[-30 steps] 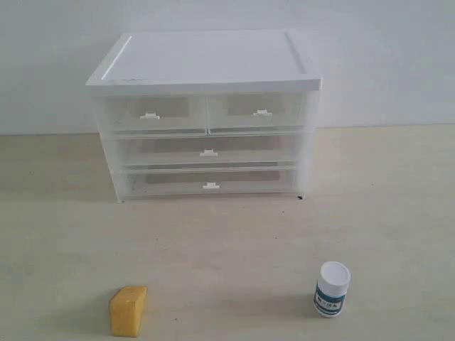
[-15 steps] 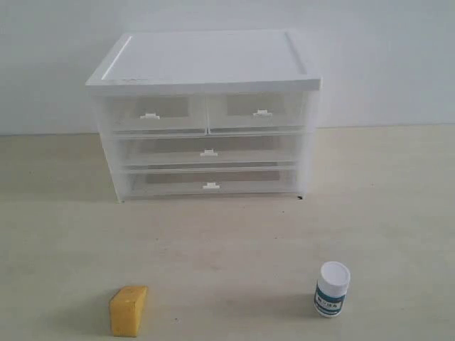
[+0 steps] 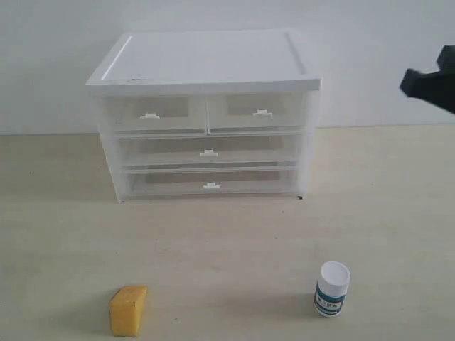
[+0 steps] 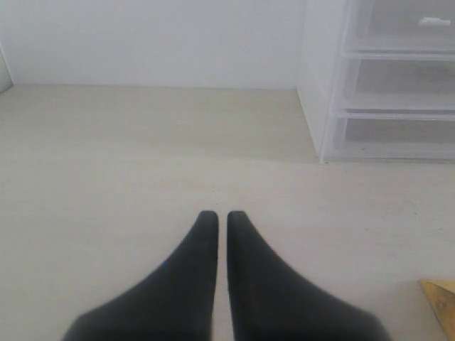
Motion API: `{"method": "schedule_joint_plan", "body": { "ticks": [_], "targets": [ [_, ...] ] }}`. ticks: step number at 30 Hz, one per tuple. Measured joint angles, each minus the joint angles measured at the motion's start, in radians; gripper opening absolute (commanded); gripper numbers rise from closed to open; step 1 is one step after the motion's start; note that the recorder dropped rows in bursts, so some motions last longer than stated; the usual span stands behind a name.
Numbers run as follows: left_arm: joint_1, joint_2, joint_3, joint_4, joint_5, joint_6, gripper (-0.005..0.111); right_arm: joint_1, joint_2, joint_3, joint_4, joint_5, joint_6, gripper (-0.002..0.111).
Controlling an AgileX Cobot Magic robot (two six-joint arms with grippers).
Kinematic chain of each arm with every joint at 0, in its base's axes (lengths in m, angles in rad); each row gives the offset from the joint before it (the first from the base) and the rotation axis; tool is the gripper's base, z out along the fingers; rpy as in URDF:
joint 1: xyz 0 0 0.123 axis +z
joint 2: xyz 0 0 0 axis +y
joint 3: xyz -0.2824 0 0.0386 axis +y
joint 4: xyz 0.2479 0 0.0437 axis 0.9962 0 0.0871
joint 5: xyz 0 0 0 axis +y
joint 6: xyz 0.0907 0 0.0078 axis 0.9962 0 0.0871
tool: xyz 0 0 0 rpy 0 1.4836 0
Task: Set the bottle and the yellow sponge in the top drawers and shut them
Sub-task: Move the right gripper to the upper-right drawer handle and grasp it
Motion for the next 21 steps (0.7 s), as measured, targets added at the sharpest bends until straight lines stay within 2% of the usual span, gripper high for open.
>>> {"method": "schedule_joint_plan", "body": {
  "ticks": [7,12,16,21],
  "targets": [
    [0.000,0.000,0.000,0.000,0.000,0.000,0.004,0.220,0.182,-0.002,0.209,-0.207,-0.081,0.000],
    [0.000,0.000,0.000,0.000,0.000,0.000,0.004,0.341,0.321,-0.002,0.286,-0.400,-0.092,0.000],
    [0.000,0.000,0.000,0.000,0.000,0.000,0.004,0.389,0.418,-0.012,0.306,-0.454,-0.052,0.000],
    [0.000,0.000,0.000,0.000,0.000,0.000,0.004,0.398,0.514,-0.052,0.302,-0.458,0.032,0.000]
  ]
}}
